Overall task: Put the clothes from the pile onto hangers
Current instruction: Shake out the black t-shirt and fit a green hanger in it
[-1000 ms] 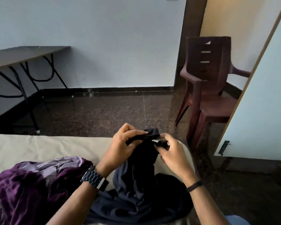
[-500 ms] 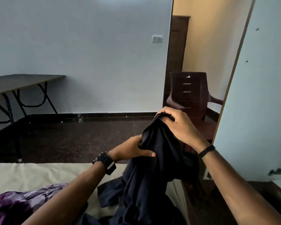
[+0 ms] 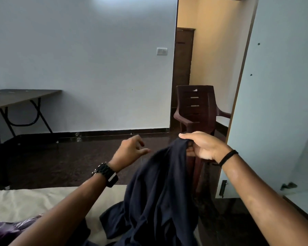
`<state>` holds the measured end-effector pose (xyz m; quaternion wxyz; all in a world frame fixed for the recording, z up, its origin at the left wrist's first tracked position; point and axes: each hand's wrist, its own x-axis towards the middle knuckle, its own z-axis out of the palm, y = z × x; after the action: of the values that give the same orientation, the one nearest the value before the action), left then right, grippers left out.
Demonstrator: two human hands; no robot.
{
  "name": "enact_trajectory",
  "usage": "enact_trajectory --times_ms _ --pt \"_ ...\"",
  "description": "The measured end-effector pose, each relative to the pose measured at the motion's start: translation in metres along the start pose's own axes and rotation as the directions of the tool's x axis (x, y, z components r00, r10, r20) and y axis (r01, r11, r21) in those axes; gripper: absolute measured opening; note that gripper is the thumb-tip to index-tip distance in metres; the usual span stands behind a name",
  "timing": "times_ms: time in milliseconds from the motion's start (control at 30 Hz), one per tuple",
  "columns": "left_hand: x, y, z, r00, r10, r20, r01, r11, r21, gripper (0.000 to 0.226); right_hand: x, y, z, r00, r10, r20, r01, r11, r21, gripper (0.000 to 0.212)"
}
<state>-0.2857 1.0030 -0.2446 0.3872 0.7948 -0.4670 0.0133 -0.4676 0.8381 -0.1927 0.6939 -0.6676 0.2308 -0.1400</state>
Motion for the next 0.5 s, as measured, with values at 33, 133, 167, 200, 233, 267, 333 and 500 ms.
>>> enact_trajectory --times_ms 33,133,167,200,233,267,333,500 --pt "-0.007 0.015 0.004 0.998 -0.009 0.064 0.021 0.983 -0.185 0.032 0.001 -0.001 0.008 1.000 0.002 -0.005 -0.001 0.994 0.109 0.018" --pt "-0.019 0.046 0.014 0.955 -0.021 0.295 0.179 0.835 -0.520 0.052 0.004 -0.001 0.027 1.000 -0.005 -0.006 0.006 0.964 0.268 0.015" --pt "-0.017 0.047 0.019 0.948 0.008 0.318 0.167 0.840 -0.516 0.053 0.005 -0.001 0.033 1.000 -0.015 0.006 0.012 0.962 0.271 0.013" --pt "-0.014 0.046 0.020 0.953 0.034 0.302 0.117 0.876 -0.467 0.049 0.006 -0.001 0.038 0.999 -0.031 0.020 0.025 0.971 0.237 0.011" --pt "-0.011 0.044 0.020 0.964 0.040 0.262 0.071 0.912 -0.404 0.042 0.006 -0.001 0.042 0.998 -0.058 0.035 0.051 0.985 0.167 0.011" --pt "-0.006 0.042 0.018 0.976 0.032 0.216 0.050 0.931 -0.361 0.036 0.008 0.000 0.043 0.993 -0.107 0.041 0.104 0.993 0.060 0.014" --pt "0.004 0.038 0.009 0.986 -0.002 0.168 0.063 0.931 -0.359 0.029 0.008 -0.001 0.044 0.970 -0.243 0.031 0.245 0.958 -0.149 0.027" --pt "0.027 0.057 -0.036 0.939 0.080 0.333 0.042 0.938 -0.344 0.019 0.016 0.005 0.046 0.925 -0.370 0.089 0.380 0.909 -0.173 0.054"
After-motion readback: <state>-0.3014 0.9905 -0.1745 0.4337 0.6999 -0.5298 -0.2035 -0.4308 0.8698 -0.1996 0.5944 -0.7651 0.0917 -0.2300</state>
